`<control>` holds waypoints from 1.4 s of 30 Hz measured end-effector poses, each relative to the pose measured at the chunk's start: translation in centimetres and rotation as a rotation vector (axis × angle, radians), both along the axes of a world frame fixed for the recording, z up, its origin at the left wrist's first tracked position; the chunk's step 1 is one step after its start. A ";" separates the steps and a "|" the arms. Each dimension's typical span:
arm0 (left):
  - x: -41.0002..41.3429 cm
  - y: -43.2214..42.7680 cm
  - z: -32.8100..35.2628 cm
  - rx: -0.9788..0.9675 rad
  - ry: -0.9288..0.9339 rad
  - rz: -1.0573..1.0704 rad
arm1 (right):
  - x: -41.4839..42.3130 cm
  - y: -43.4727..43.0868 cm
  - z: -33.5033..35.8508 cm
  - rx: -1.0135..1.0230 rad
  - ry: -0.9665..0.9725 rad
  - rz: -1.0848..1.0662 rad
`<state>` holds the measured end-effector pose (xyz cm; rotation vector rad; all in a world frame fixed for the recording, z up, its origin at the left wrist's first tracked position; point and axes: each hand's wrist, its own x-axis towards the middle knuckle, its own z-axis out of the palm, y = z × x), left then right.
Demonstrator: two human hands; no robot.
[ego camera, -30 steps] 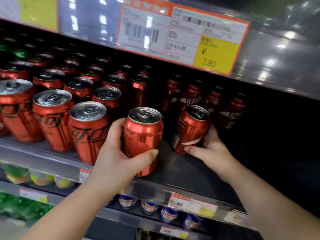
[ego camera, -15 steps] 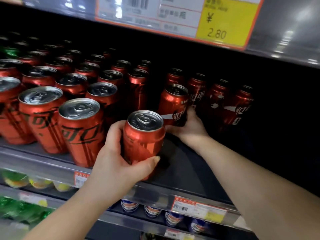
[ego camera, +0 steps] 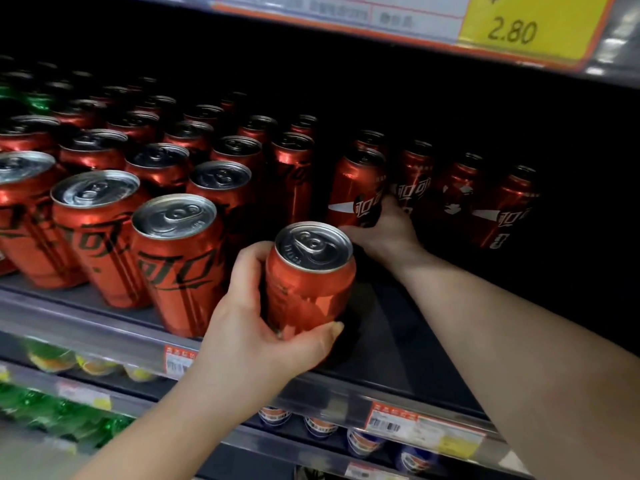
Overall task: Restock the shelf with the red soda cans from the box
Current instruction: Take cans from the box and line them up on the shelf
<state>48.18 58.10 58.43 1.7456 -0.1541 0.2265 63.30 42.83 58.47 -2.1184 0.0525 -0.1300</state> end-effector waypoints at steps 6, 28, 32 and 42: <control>0.5 -0.1 0.5 -0.063 0.073 -0.017 | -2.7 -2.0 0.1 0.052 -0.060 -0.066; 5.2 -3.8 0.5 0.338 0.156 -0.187 | -9.2 -6.1 -0.2 0.080 -0.055 0.022; 3.6 -2.1 -0.7 0.905 0.127 -0.149 | -6.4 -5.3 0.1 0.015 -0.022 -0.213; 4.1 -2.0 -1.4 1.029 0.221 -0.229 | -4.2 -6.0 -0.6 0.043 0.055 -0.133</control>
